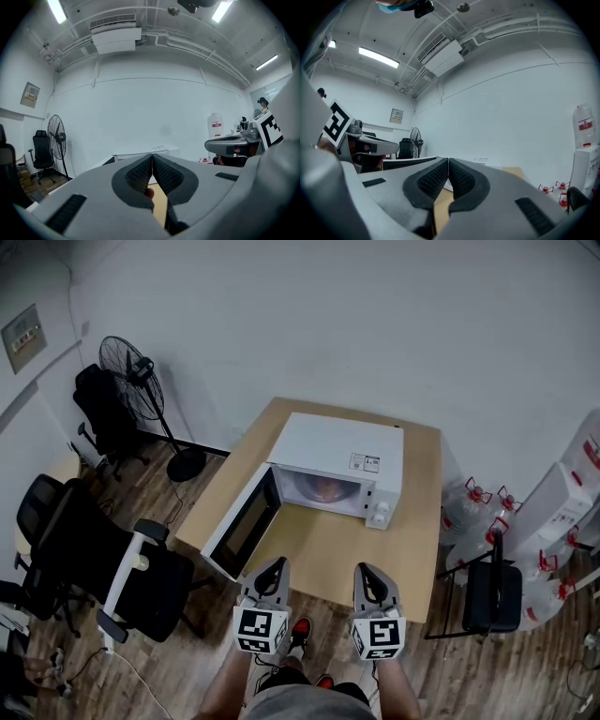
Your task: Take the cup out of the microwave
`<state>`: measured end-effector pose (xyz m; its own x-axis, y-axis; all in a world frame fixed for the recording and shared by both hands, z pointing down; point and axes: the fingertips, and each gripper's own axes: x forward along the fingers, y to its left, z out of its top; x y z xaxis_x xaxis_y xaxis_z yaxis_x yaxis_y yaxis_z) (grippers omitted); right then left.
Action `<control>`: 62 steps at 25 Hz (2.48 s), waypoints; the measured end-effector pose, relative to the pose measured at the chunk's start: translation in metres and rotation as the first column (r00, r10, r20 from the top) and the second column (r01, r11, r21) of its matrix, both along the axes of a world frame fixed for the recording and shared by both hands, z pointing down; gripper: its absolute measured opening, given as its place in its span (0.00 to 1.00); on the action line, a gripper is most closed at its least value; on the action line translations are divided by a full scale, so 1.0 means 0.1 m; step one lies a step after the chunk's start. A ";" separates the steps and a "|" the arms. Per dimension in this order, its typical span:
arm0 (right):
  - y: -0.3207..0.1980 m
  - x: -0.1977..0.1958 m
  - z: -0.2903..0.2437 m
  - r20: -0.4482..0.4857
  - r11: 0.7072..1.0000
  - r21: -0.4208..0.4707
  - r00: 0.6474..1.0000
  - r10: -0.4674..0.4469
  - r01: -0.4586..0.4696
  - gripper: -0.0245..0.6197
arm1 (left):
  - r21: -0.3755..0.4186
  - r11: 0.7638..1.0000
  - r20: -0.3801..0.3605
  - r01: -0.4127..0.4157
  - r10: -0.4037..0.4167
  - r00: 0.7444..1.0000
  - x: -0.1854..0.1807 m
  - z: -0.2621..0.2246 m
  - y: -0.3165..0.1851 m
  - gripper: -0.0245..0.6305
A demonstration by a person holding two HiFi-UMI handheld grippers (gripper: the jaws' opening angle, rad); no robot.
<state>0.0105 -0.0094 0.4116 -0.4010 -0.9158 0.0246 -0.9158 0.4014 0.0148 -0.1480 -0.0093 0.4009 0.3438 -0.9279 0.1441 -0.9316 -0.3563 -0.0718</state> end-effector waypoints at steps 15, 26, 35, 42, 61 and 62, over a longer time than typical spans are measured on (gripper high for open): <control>-1.29 -0.24 0.35 -0.003 0.991 -0.108 0.997 0.077 -0.077 0.07 | -0.094 0.990 -0.009 -0.103 0.102 0.995 -0.09 0.36 -1.37 0.07; -2.01 -0.43 0.78 -0.010 0.978 -0.177 0.993 0.114 -0.114 0.07 | -0.161 0.977 -0.008 -0.142 0.142 0.990 -0.18 0.79 -2.07 0.07; -2.45 -0.54 1.18 -0.029 0.967 -0.227 0.993 0.116 -0.120 0.07 | -0.209 0.965 -0.023 -0.157 0.156 0.987 -0.22 1.12 -2.47 0.07; -2.78 -0.64 1.41 -0.036 0.962 -0.255 0.995 0.090 -0.097 0.07 | -0.231 0.960 -0.026 -0.158 0.156 0.987 -0.24 1.28 -2.69 0.07; -3.42 -0.78 1.98 -0.039 0.925 -0.358 0.992 0.123 -0.128 0.58 | -0.265 0.951 -0.026 -0.157 0.156 0.987 -0.31 1.42 -2.92 0.07; -3.45 -0.78 2.00 -0.040 0.923 -0.362 0.991 0.127 -0.133 0.59 | -0.267 0.951 -0.027 -0.158 0.157 0.987 -0.31 1.42 -2.93 0.07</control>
